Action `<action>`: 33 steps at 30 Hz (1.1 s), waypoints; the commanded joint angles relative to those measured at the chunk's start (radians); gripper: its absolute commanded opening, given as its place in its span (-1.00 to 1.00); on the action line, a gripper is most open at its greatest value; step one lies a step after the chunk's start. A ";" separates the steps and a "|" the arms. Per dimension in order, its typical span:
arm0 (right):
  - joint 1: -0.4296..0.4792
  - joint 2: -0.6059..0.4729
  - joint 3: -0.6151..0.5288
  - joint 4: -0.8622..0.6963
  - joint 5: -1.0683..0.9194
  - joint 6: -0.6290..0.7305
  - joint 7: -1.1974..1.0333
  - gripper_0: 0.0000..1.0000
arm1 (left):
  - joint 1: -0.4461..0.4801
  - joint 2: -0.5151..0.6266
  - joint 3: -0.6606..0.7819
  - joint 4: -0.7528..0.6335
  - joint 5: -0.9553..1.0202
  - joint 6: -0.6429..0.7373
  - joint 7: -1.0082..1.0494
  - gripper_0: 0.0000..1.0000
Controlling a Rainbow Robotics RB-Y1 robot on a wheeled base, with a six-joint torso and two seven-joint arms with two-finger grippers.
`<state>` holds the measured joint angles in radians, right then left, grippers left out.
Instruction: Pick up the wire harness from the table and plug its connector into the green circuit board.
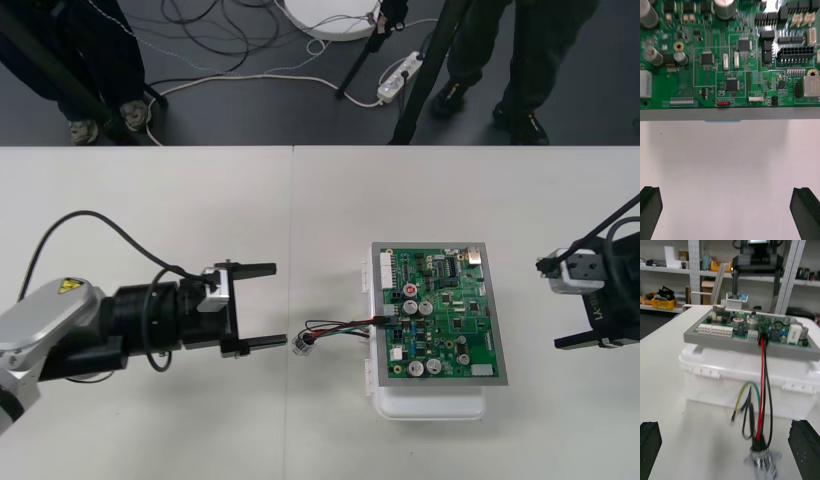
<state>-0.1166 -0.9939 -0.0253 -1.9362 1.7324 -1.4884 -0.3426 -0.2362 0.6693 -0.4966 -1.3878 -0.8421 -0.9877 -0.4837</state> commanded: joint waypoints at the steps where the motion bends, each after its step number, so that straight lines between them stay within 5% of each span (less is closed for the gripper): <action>1: 0.034 -0.042 -0.094 0.054 -0.100 0.013 0.128 1.00 | 0.094 0.124 0.121 -0.131 -0.066 -0.083 0.043 1.00; 11: 0.035 -0.045 -0.125 0.132 -0.367 0.063 0.309 1.00 | 0.324 0.269 0.326 -0.370 -0.127 -0.128 0.241 1.00; 17: 0.035 -0.058 -0.125 0.178 -0.550 0.099 0.396 1.00 | 0.442 0.292 0.517 -0.430 -0.132 -0.284 0.378 1.00; 24: 0.086 -0.103 -0.148 0.154 -0.643 0.105 0.382 1.00 | 0.446 0.296 0.652 -0.430 -0.132 -0.456 0.507 1.00; 33: 0.259 -0.112 -0.263 -0.001 -0.639 0.174 0.261 1.00 | 0.353 0.294 0.783 -0.402 -0.112 -0.583 0.682 1.00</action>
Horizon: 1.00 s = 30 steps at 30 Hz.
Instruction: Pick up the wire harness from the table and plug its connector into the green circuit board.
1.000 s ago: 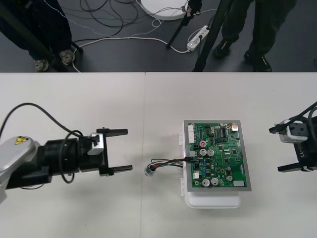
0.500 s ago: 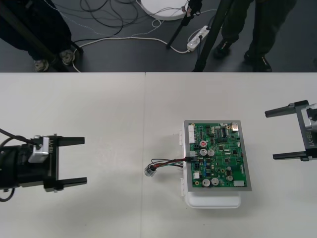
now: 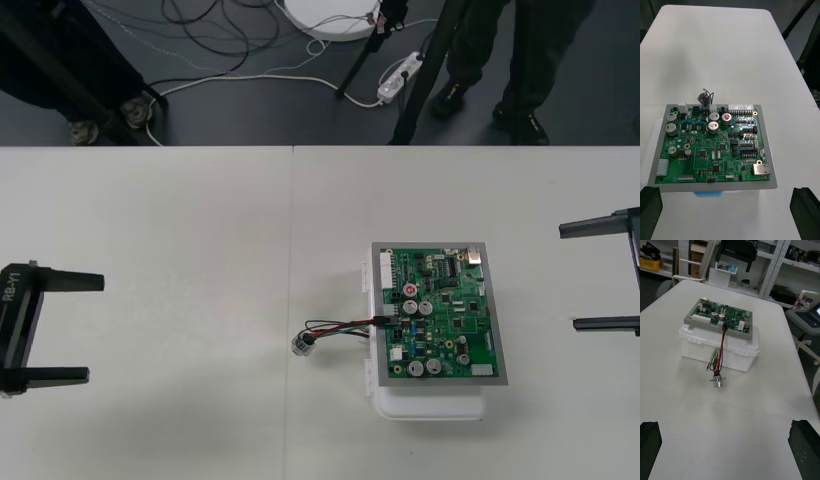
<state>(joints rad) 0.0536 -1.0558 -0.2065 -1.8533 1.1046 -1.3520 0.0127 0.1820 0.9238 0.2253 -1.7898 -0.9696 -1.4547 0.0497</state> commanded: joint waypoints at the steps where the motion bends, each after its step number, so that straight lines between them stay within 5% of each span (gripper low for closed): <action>1: 0.094 -0.052 -0.085 -0.090 -0.009 0.042 -0.102 1.00 | -0.070 0.041 0.062 0.006 0.020 -0.116 0.153 1.00; 13: 0.115 -0.047 -0.133 -0.146 -0.020 0.048 -0.178 1.00 | -0.223 0.043 0.063 0.127 0.062 -0.116 0.167 1.00; 30: 0.112 -0.047 -0.160 -0.152 -0.019 0.040 -0.154 1.00 | -0.234 0.055 0.032 0.112 0.062 -0.116 0.187 1.00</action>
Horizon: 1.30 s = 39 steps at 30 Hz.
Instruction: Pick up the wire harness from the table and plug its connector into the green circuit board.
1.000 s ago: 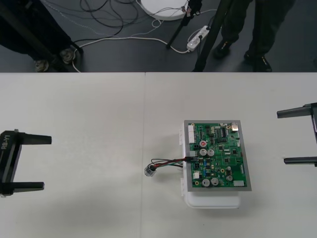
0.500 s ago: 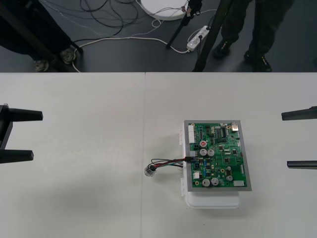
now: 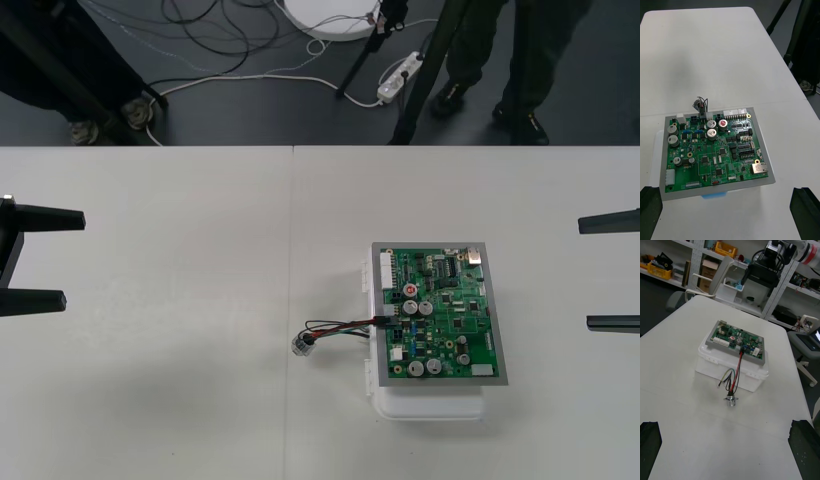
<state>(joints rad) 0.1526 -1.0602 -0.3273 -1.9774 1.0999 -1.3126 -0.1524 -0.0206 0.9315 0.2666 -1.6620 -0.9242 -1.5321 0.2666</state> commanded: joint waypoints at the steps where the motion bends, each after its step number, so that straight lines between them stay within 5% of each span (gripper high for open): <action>1: 0.013 -0.043 -0.038 -0.027 -0.014 0.003 0.025 1.00 | -0.032 0.047 -0.015 -0.016 0.016 -0.039 -0.029 1.00; 15: 0.013 -0.043 -0.039 -0.026 0.015 -0.142 0.114 1.00 | -0.035 0.047 -0.027 -0.030 -0.001 -0.039 -0.038 1.00; 39: 0.010 -0.040 -0.039 -0.024 0.026 -0.142 0.105 1.00 | -0.035 0.047 -0.027 -0.030 -0.001 -0.039 -0.038 1.00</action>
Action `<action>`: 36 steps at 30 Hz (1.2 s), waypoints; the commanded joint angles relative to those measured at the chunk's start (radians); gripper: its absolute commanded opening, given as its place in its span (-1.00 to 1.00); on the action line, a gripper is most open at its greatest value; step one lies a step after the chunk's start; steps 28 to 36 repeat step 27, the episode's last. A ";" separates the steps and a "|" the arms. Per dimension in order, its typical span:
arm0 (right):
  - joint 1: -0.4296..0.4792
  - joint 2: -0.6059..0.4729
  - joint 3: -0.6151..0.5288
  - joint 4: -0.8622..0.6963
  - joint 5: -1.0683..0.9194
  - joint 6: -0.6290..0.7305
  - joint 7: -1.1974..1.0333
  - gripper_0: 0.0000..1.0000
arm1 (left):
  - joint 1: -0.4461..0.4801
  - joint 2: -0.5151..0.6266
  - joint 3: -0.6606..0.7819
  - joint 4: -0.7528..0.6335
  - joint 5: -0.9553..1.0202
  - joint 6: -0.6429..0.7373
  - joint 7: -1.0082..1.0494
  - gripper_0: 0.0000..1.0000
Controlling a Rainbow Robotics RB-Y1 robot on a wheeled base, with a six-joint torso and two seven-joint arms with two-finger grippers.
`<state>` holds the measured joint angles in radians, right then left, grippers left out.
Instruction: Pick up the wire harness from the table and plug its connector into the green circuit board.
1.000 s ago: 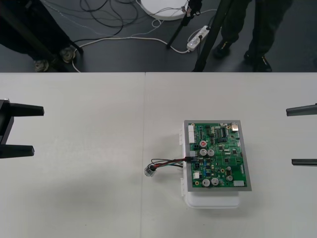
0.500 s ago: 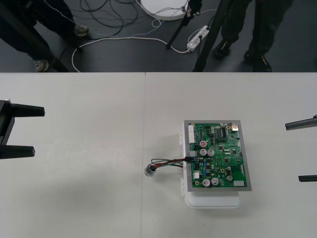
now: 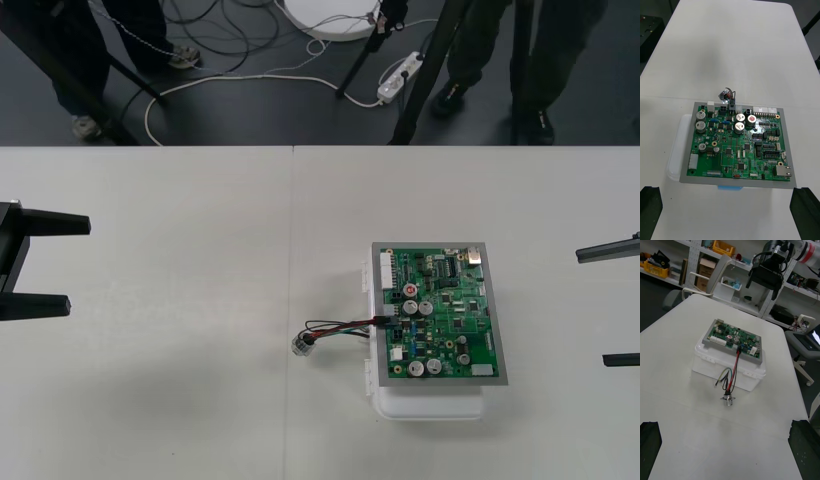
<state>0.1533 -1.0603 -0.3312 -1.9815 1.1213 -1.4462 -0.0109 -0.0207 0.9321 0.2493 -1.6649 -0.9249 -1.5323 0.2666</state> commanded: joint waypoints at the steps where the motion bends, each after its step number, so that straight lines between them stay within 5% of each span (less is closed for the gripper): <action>1: 0.009 -0.040 -0.035 -0.020 0.005 -0.008 -0.037 1.00 | -0.035 0.047 -0.010 -0.027 0.000 -0.038 -0.038 1.00; 36: 0.009 -0.040 -0.035 -0.020 0.005 -0.008 -0.037 1.00 | -0.035 0.047 -0.010 -0.027 0.000 -0.038 -0.038 1.00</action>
